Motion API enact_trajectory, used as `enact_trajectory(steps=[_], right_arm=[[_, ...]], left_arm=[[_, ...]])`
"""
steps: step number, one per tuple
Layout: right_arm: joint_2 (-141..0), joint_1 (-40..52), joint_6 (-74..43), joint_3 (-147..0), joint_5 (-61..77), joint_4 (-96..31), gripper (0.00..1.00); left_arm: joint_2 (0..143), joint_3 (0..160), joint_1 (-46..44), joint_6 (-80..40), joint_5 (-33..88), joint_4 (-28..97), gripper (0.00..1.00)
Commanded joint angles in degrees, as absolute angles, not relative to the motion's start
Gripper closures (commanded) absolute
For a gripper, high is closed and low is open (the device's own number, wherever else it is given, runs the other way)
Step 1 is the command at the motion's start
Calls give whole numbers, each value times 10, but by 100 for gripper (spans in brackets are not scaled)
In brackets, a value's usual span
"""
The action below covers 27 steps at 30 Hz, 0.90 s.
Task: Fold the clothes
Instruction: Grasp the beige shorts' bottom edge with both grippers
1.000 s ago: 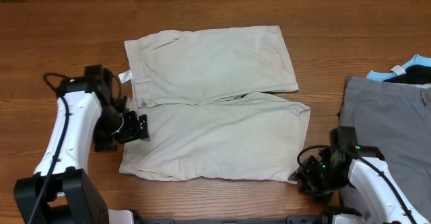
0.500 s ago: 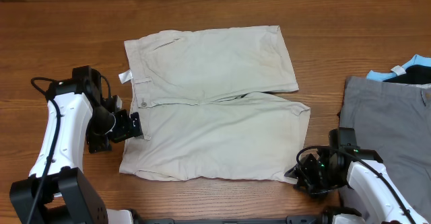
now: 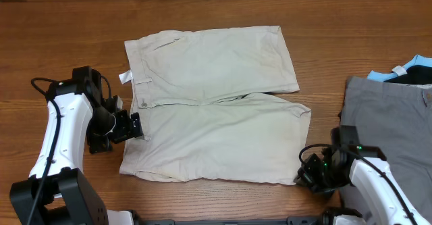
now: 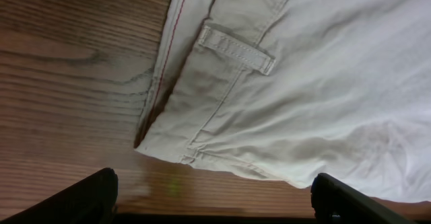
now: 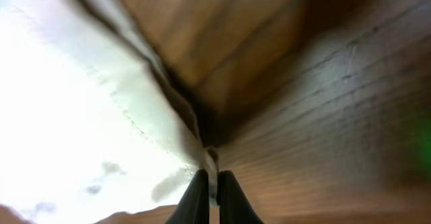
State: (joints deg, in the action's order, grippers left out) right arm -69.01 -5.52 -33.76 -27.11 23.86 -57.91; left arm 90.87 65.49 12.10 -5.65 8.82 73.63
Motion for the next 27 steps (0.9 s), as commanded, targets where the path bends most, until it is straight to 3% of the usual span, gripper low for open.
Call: enact_trajectory(steps=[1,10,16,27], right_arm=[[-651,-54,-313,-358,227,-617,96],[-606,-54,-265,-525,228,-721,96],[-606,-54,-265,-532,232,-725,96],[-606,-54,-266,-532,232,-717,96]], left_arm=[[906,651,124,-51,116,740,7],[906,625,161,-49,124,751,5],[906,554,163,-40,193,699,4],[906,487,159,-55,193,634,7]])
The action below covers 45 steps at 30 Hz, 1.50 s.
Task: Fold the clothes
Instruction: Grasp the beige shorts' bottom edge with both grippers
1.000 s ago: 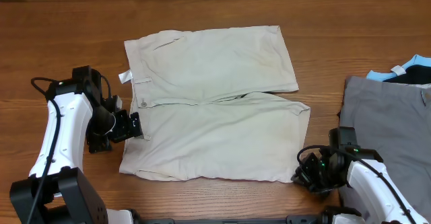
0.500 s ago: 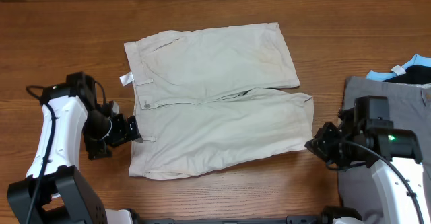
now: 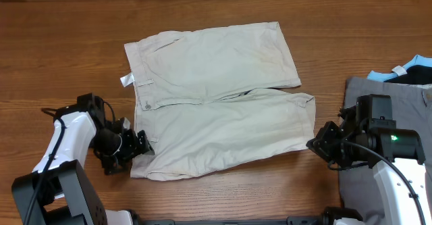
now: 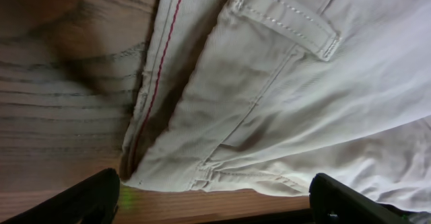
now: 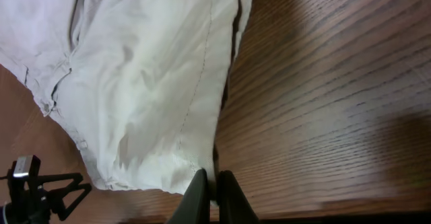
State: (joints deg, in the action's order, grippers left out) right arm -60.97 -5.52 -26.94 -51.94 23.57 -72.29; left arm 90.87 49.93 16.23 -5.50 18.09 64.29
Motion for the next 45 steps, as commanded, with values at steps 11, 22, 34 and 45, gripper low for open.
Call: enact_trajectory(steps=[11,22,34,45], right_arm=[[-606,-54,-268,-532,232,-674,96],[-606,-54,-267,-532,232,-660,96],[-606,-54,-265,-532,232,-660,96],[-606,-54,-265,-532,232,-658,96]], left_arm=[[907,436,154,-135,133,587,5],[907,432,154,-194,116,603,16],[906,432,154,-217,195,591,83],[906,481,155,-206,241,587,96]])
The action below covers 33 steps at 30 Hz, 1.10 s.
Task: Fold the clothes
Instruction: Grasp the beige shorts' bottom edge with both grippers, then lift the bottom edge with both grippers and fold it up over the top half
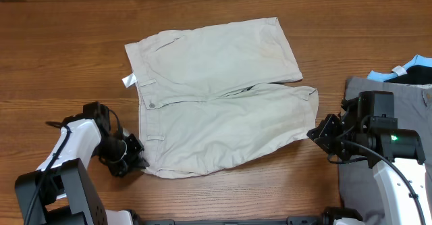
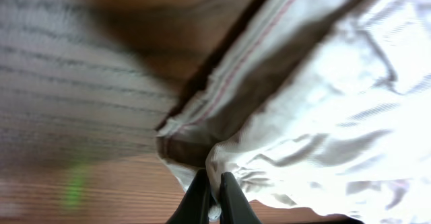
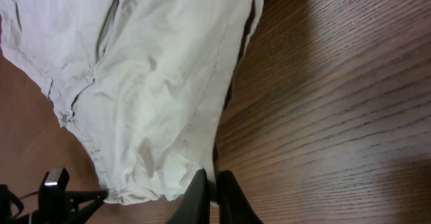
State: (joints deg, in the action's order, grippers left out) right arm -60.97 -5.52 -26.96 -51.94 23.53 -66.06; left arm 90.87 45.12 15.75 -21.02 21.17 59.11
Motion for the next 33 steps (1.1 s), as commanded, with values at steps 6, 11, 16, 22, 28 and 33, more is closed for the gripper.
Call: enact_trajectory(steps=[6,11,16,22,28,33], right_arm=[[-606,-54,-262,-532,229,-656,96],[-605,-54,-235,-543,230,-649,96],[-603,-54,-231,-602,221,-691,96],[-603,-54,-231,-758,195,-802,96],[-608,-54,-240,-922,195,-884,96],[-627,-54,-240,-956,193,-886,96]], left_arm=[[906,547,156,-168,241,621,96],[899,655,170,-102,236,682,96],[879,770,183,-78,183,756,96],[838,858,185,-68,155,831,96],[767,905,185,-93,108,863,96],[715,915,184,-110,82,848,96]])
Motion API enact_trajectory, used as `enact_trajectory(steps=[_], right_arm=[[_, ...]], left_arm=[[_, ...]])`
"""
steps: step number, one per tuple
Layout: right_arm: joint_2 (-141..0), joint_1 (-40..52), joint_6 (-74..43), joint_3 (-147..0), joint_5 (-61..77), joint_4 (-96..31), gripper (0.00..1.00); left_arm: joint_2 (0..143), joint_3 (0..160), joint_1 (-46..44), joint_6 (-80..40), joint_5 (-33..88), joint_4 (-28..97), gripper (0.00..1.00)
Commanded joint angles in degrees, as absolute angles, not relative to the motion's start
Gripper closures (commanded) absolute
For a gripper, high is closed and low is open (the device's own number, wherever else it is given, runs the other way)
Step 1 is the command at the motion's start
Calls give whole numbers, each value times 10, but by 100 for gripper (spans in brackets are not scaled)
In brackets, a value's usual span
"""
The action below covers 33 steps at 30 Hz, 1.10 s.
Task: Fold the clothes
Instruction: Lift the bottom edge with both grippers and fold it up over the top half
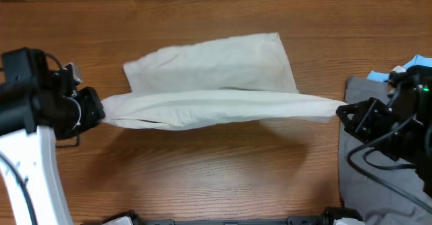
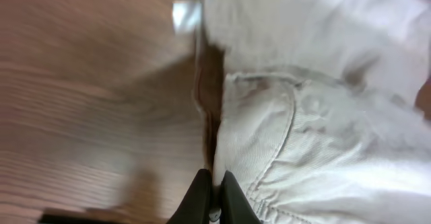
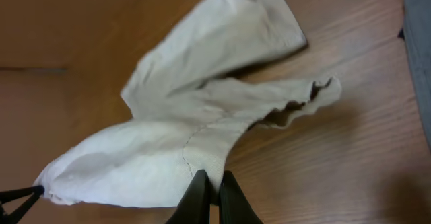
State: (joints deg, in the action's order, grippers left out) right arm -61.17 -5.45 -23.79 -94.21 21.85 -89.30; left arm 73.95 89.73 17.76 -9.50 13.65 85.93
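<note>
The beige shorts hang stretched between both grippers above the wooden table, their near half raised in a long taut band while the far leg lies flat behind it. My left gripper is shut on the waistband corner at the left end. At the right end, my right gripper is shut on the leg hem. In the right wrist view the shorts sag away toward the left arm.
A grey garment lies at the right edge under the right arm, with blue and dark clothes behind it. Bare wooden table lies in front of the shorts.
Both grippers have risen with the shorts' near edge. The near half, flat on the table before, now hangs taut between them and sits farther back over the other leg.
First my left gripper stood open by the waistband while the right was shut on the near leg's hem. The right then held the hem farther right and back. The left shut on the waistband corner. Now both hold the near edge raised.
</note>
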Motion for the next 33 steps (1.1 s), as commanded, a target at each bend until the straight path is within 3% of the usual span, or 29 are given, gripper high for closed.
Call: enact_trajectory(steps=[1,12,22,33], right_arm=[[-640,-54,-240,-956,191,-882,96],[-855,-49,-222,-956,197,-782,96],[-1014,17,-206,-956,207,-653,96],[-1074,10,-210,-956,196,-526,96]], left_arm=[[713,915,183,-110,77,843,96],[797,864,183,-110,45,778,96],[923,781,183,-112,41,644,96],[971,781,176,-107,42,493,96]])
